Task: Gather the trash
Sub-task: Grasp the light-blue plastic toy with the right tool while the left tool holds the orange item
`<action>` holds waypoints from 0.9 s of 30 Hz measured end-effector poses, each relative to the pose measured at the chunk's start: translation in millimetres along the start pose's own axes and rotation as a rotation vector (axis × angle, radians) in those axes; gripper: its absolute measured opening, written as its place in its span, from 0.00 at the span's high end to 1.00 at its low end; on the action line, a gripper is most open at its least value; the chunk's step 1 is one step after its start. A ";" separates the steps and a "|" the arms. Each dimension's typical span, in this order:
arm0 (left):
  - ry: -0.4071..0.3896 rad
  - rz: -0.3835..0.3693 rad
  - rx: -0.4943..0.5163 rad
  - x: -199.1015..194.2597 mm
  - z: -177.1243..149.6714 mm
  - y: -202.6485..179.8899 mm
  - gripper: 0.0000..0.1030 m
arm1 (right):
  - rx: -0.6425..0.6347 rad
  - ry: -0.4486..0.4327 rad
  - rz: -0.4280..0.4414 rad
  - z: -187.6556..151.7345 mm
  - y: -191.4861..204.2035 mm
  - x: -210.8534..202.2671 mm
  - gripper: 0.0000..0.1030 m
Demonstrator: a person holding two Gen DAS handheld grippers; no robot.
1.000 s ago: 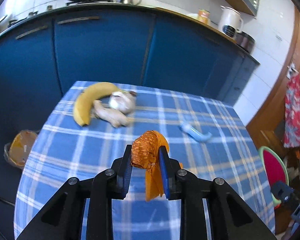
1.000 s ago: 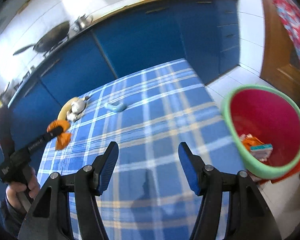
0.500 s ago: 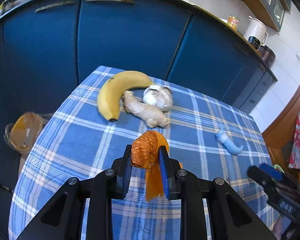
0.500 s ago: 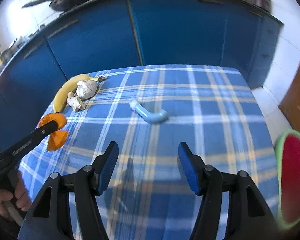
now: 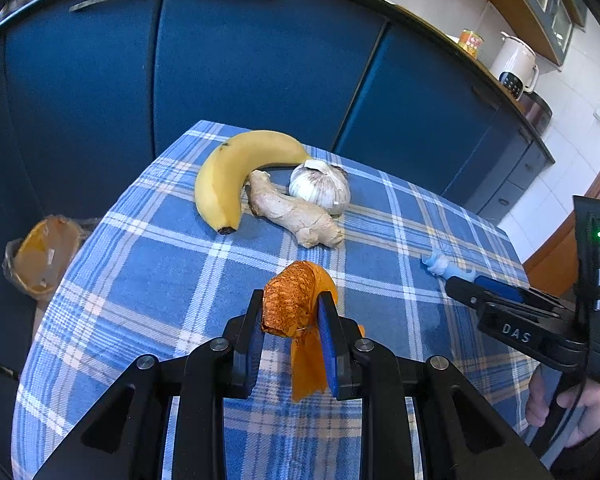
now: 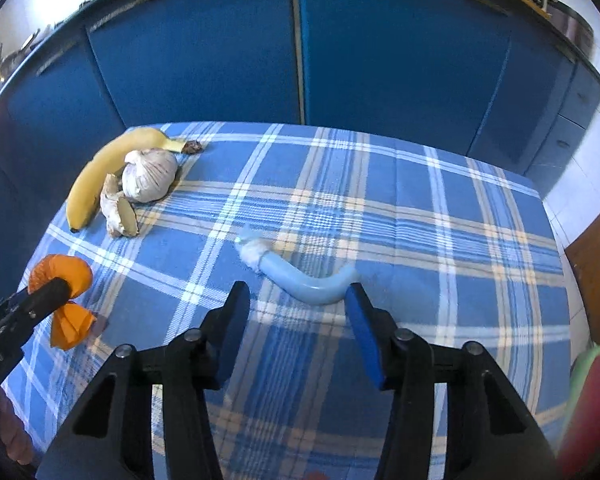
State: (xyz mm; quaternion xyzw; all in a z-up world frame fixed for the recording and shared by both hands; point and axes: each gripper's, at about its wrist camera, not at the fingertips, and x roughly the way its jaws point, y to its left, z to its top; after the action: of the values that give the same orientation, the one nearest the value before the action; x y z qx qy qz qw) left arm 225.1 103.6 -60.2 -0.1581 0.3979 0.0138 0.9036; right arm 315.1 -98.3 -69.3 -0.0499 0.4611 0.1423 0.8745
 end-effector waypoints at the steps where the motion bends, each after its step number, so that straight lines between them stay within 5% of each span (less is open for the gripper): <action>1: 0.000 -0.001 -0.001 -0.1 0.0 0.3 0.75 | -0.013 0.004 -0.006 0.7 1.4 1.6 0.49; 11: -0.005 -0.009 -0.009 -2.0 0.6 1.8 0.75 | -0.027 -0.026 0.017 6.0 6.0 -16.1 0.49; 20: -0.012 -0.016 -0.023 -5.3 1.5 5.5 0.75 | 0.389 0.020 0.060 7.6 -48.2 -1.0 0.49; 27: -0.012 -0.021 -0.023 -6.7 1.0 5.5 0.75 | 0.427 0.032 0.093 13.9 -42.3 9.6 0.56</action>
State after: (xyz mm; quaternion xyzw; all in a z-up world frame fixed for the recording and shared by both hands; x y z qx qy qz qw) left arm 220.3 109.8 -56.2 -0.1728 0.3908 0.0099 0.9040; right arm 343.8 -133.8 -71.1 0.1555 0.4966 0.0807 0.8501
